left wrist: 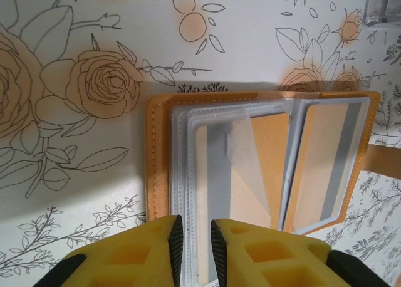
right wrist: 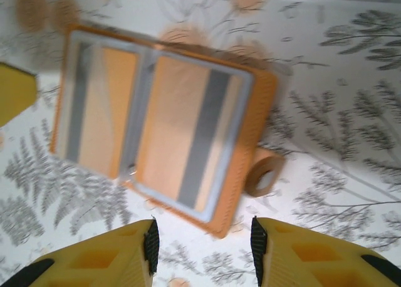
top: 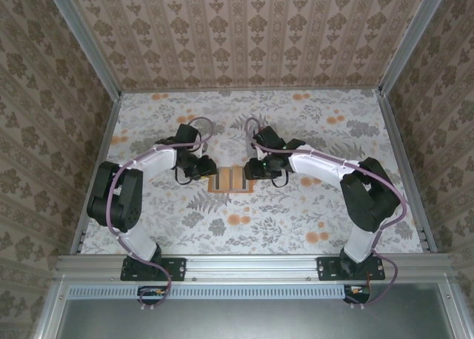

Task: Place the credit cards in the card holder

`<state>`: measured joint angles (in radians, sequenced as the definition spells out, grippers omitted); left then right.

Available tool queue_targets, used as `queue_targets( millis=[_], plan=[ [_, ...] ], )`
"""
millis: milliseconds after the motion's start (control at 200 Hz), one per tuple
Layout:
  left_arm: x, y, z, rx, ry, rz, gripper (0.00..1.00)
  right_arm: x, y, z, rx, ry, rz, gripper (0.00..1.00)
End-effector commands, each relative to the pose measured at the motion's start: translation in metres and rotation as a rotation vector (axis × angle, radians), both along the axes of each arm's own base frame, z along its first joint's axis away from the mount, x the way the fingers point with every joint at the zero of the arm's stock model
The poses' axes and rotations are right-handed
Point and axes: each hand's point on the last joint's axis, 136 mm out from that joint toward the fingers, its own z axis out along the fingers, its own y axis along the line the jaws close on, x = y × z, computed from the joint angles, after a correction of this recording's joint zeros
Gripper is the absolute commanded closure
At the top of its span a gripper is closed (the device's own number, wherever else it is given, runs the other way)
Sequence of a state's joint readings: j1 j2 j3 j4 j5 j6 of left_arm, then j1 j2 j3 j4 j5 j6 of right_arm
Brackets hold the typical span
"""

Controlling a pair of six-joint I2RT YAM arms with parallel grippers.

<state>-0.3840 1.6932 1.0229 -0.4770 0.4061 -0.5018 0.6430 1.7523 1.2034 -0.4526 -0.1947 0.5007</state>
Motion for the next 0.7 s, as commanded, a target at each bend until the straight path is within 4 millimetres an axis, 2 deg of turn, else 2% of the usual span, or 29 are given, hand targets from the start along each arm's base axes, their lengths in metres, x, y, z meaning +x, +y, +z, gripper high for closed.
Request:
queue_targets(
  millis=[0, 205, 260, 375, 695],
  plan=[
    [0.007, -0.004, 0.011, 0.004, -0.023, -0.001, 0.70, -0.009, 0.020, 0.014, 0.046, -0.005, 0.035, 0.54],
    [0.003, -0.006, -0.003, 0.018, 0.001, -0.010, 0.70, -0.005, 0.037, -0.007, 0.056, 0.029, 0.038, 0.54],
    [0.002, -0.004, -0.007, 0.026, 0.008, -0.008, 0.69, -0.003, 0.037, -0.018, 0.032, 0.048, 0.035, 0.54],
    [-0.001, -0.003, -0.014, 0.032, 0.024, -0.007, 0.69, 0.003, 0.038, -0.027, 0.013, 0.045, 0.031, 0.54],
    [-0.004, -0.002, -0.020, 0.036, 0.034, -0.004, 0.68, 0.009, 0.026, -0.037, -0.062, 0.041, 0.018, 0.53]
  ],
)
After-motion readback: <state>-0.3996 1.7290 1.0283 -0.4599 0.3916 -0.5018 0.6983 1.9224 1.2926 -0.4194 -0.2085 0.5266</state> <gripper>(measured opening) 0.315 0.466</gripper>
